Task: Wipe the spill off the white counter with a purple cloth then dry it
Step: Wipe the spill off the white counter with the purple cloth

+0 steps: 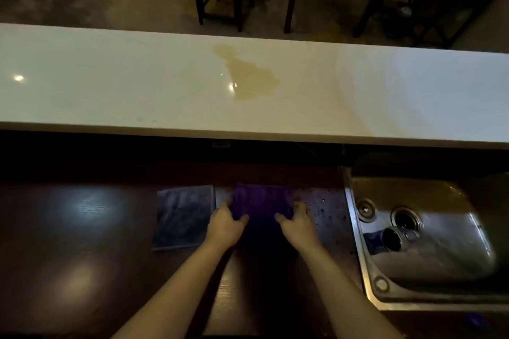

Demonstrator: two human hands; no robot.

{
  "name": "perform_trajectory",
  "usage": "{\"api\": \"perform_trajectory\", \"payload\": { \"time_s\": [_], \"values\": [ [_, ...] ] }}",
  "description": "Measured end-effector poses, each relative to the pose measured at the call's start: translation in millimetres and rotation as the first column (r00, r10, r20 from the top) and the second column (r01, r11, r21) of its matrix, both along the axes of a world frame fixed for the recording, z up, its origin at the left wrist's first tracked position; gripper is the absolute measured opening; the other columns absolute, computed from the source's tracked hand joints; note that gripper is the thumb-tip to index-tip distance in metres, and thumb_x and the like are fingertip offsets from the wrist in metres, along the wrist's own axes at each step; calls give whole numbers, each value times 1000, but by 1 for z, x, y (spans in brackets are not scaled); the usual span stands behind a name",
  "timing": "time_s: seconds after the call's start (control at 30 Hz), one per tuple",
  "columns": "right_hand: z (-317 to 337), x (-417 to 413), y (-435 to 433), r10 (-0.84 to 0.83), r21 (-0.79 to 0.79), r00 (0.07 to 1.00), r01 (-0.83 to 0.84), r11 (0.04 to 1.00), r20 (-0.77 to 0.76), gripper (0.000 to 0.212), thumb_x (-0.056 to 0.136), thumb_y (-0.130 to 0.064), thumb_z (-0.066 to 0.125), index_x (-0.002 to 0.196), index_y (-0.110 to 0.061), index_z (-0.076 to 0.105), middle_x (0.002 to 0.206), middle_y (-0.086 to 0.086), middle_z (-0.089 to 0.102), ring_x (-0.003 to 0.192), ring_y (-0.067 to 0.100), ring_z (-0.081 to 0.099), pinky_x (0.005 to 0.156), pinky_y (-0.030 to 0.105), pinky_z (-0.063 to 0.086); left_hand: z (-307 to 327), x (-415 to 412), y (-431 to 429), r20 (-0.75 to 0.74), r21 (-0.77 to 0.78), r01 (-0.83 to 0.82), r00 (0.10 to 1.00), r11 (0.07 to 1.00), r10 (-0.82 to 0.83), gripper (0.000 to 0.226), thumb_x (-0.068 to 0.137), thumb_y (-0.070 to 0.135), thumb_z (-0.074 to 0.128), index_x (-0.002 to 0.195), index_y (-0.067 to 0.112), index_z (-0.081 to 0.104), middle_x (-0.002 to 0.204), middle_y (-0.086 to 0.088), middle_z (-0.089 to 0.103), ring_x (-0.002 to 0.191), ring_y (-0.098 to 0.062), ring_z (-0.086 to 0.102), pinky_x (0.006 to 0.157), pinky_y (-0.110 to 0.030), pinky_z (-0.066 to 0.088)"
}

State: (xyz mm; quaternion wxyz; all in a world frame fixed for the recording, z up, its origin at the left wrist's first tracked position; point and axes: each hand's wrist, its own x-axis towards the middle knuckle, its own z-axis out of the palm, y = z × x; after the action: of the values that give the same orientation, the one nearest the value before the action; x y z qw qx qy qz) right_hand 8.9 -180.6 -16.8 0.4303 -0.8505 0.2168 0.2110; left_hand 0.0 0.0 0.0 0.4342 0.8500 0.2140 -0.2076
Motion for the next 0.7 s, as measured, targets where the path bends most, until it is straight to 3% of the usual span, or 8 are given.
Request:
{"api": "perform_trajectory", "payload": {
  "time_s": [0.17,0.27,0.33,0.43,0.5,0.57,0.7],
  "values": [
    [0,10,5,-185,213,976,205,955,-111,58,89,-29,74,135,-5,48,125,17,65,110,33,65,97,45,54,-6,11,-6,-112,-16,-134,985,991,132,43,89,28,68,121,4,54,112,-11,65,95,-23,61,76,-33,50],
    [5,13,7,-231,284,962,263,922,-143,39,88,-29,76,116,-10,58,97,5,69,83,19,68,67,31,58,-9,14,-8,-149,-48,-177,974,983,168,25,91,28,65,100,5,66,95,-9,70,85,-22,66,79,-37,56],
    [8,14,6,-220,369,959,274,888,-180,31,87,-27,78,111,-10,66,90,3,72,75,15,70,56,23,55,-10,15,-9,-144,-69,-186,974,980,175,21,91,26,64,84,7,66,83,-8,69,75,-20,65,76,-36,57],
    [14,12,5,-195,456,956,276,846,-217,20,86,-21,79,103,-13,72,88,6,77,74,17,75,59,25,60,-10,14,-9,-140,-166,-251,963,954,229,23,90,25,64,90,2,65,91,-12,71,85,-25,67,82,-39,57],
    [17,11,5,-220,493,955,290,820,-197,18,86,-17,79,102,-16,72,96,10,78,81,21,75,74,33,63,-5,13,-5,-142,-263,-277,959,924,247,23,90,25,63,93,2,63,97,-13,72,92,-27,68,88,-45,56],
    [25,10,3,-249,534,949,315,785,-195,22,85,-16,79,105,-19,71,100,8,78,91,25,75,87,43,61,2,11,1,-109,-339,-269,963,901,247,20,92,23,60,96,3,62,98,-11,73,91,-25,70,80,-40,58],
    [50,10,2,-267,665,923,384,641,-276,23,85,-13,78,106,-15,71,90,4,82,82,22,79,65,34,63,19,7,16,-14,-483,-225,968,846,250,8,95,18,57,91,15,63,83,0,76,75,-11,74,59,-19,53]
  ]
}}
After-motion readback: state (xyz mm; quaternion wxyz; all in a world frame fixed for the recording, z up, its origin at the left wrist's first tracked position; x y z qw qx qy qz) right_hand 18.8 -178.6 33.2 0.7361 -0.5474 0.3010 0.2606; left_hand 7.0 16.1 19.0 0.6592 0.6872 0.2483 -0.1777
